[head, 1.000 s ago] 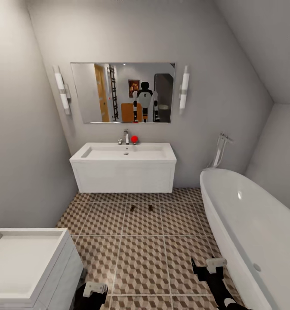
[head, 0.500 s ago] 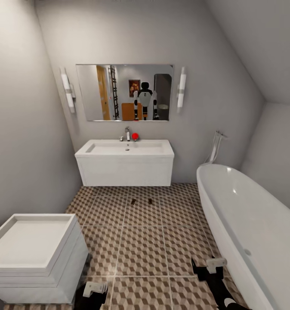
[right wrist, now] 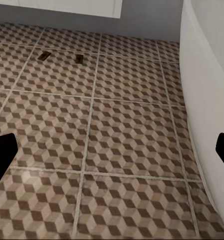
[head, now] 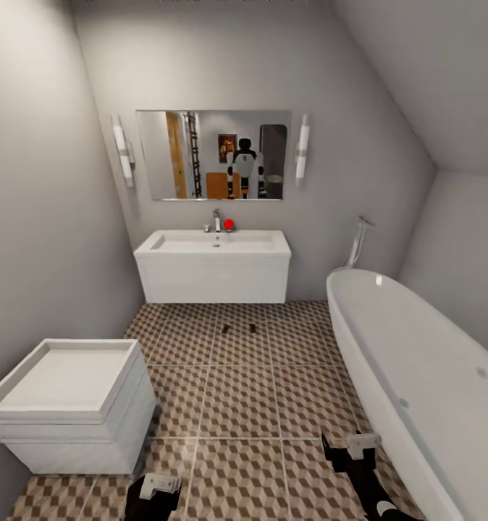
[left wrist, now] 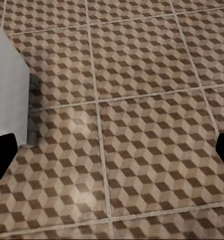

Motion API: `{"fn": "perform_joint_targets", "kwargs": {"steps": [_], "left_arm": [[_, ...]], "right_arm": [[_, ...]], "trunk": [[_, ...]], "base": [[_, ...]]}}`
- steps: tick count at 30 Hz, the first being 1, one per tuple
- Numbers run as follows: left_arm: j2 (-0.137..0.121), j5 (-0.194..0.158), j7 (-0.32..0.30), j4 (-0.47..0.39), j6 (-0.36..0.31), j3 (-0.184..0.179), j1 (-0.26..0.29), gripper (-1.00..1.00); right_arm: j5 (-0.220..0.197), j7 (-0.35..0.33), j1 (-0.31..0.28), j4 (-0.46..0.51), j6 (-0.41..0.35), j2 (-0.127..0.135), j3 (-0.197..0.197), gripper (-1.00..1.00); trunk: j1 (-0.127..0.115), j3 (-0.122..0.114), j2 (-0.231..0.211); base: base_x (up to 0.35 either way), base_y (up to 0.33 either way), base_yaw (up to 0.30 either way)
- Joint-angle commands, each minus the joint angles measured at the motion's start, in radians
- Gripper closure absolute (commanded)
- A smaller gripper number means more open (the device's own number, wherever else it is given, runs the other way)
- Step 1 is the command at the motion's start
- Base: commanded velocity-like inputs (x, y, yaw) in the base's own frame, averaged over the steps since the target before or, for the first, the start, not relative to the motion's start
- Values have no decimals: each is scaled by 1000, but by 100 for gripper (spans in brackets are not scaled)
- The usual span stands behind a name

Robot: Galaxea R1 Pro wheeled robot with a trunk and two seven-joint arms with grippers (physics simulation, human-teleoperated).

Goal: Take the four mousetraps from the cabinet in the bathroom and place them on the bathroom floor. Make sure all four end up on the same floor surface, and ensure that at least two of them are either under or directly next to the same bathroom sink.

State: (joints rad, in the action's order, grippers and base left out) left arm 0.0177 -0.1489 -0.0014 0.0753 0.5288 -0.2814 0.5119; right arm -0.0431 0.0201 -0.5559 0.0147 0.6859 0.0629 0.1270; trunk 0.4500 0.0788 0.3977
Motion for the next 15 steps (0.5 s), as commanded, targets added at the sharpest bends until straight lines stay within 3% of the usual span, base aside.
{"fn": "perform_joint_targets", "kwargs": {"steps": [1,7,15], "left_arm": [[1,-9,0,4,7,-8,2,-100],[1,-9,0,4,7,-8,2,-100],[1,-9,0,4,7,-7,2,-100]], "right_arm": [[-4,2,-1,-1,3,0,8,-100],[-4,3,-1,-1,3,-1,8,-100],[-4,3,-1,-1,3,-2,8,-100]], "trunk": [[0,3,2],[0,7,2],[0,15,2]], "base": [[-331,0,113],[-255,0,178],[-51,0,225]]}}
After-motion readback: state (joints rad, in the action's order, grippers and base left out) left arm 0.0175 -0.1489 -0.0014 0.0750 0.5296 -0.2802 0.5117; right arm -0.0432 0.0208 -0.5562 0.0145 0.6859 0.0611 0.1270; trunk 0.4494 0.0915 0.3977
